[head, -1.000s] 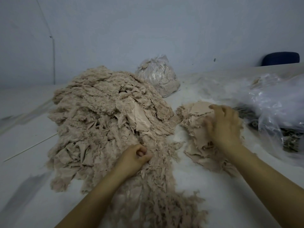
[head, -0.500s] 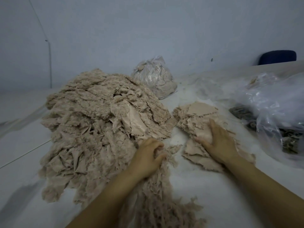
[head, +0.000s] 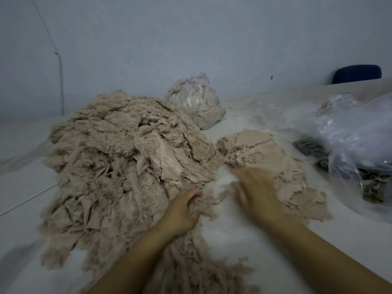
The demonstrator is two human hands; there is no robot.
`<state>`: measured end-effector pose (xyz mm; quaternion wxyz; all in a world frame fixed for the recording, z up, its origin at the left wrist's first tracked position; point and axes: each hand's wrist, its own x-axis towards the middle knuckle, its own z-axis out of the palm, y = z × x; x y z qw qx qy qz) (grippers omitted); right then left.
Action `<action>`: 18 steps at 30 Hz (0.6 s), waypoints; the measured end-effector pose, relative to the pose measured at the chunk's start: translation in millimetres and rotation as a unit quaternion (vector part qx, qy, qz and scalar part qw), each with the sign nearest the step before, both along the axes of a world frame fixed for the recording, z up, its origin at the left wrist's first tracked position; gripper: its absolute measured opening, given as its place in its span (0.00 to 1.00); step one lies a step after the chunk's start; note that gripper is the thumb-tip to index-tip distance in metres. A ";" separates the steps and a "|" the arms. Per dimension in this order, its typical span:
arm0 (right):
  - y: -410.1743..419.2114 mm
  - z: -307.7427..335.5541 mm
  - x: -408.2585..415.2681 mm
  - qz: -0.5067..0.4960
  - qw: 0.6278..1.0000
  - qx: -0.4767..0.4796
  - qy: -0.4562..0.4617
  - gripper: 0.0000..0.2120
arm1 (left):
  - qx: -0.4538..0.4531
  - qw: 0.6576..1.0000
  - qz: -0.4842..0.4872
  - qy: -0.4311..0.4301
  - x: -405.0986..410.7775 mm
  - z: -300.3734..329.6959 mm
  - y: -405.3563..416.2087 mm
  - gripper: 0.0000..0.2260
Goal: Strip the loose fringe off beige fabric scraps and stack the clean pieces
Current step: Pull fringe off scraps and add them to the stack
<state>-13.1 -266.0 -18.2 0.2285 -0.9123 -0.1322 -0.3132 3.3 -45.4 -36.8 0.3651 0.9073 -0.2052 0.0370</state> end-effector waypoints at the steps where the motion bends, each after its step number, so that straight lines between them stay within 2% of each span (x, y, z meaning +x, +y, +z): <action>1: 15.2 -1.9 -5.4 0.063 0.994 0.025 0.088 0.20 | -0.027 1.000 -0.002 0.016 -3.0 0.0 2.9 0.21; 3: 37.3 -11.1 -9.3 0.136 0.956 0.057 0.252 0.25 | -0.105 0.993 -0.007 0.057 -10.1 3.4 6.2 0.20; 4: 43.8 -16.6 -9.0 0.153 0.949 0.038 0.274 0.24 | -0.149 0.986 -0.010 0.075 -14.1 6.7 8.2 0.19; 7: 49.0 -26.9 -11.5 0.153 0.963 0.039 0.219 0.10 | -0.293 0.952 0.018 0.090 -22.8 18.7 21.5 0.17; 8: 48.2 -26.8 -14.6 0.133 0.968 0.056 0.205 0.09 | -0.327 0.940 0.049 0.084 -24.1 23.2 28.1 0.16; 10: 49.7 -26.2 -23.2 0.114 0.966 0.113 0.203 0.12 | -0.334 0.935 0.104 0.060 -24.5 30.1 42.7 0.17; 12: 57.9 -20.6 -36.4 0.137 0.946 0.156 0.249 0.18 | -0.261 0.959 0.098 0.049 -26.6 34.2 57.3 0.18; 14: 68.3 -20.0 -49.9 0.165 0.936 0.089 0.297 0.28 | -0.074 0.996 0.030 0.051 -31.4 33.8 73.3 0.11; 15: 73.2 -22.6 -55.1 0.170 0.936 0.048 0.303 0.29 | 0.051 0.997 -0.009 0.055 -33.3 31.7 80.2 0.11; 16: 77.8 -25.5 -58.3 0.177 0.942 0.027 0.285 0.23 | 0.155 0.986 -0.041 0.056 -35.1 28.2 86.1 0.15; 17: 80.7 -25.6 -60.3 0.166 0.953 0.041 0.251 0.12 | 0.218 0.973 -0.055 0.052 -36.7 25.7 89.2 0.15; 18: 80.3 -25.3 -60.0 0.133 0.962 0.072 0.229 0.04 | 0.233 0.970 -0.052 0.036 -38.7 25.3 90.5 0.11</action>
